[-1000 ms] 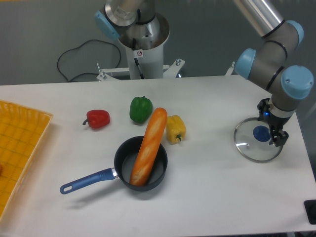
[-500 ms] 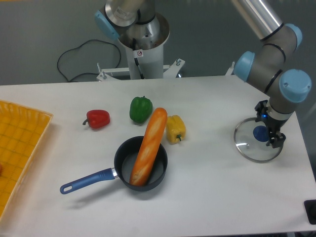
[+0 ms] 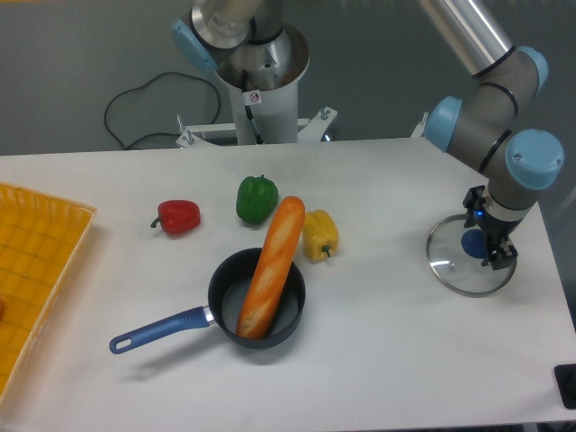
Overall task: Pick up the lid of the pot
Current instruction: 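Lower the open gripper around the blue knob and close it, then lift the glass lid by its knob off the table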
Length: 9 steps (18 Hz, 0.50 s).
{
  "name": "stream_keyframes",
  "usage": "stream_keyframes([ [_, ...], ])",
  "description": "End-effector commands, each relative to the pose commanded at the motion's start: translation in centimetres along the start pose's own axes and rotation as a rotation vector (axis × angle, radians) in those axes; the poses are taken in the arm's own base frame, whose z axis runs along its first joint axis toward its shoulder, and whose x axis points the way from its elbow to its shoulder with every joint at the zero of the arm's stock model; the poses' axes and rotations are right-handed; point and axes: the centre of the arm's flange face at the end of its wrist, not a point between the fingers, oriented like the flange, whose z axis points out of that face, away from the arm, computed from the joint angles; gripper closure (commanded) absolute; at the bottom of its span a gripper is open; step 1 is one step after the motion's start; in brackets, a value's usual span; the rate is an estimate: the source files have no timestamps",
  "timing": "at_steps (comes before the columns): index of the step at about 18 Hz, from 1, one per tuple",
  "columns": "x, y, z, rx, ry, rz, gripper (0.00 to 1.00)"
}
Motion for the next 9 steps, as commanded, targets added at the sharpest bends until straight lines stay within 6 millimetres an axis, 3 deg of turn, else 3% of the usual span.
stream_keyframes([
  [5, 0.07, -0.03, -0.02, 0.000, 0.002, 0.000, 0.70],
  [9, 0.06, -0.13, -0.32, -0.002, 0.000, -0.009, 0.78],
])
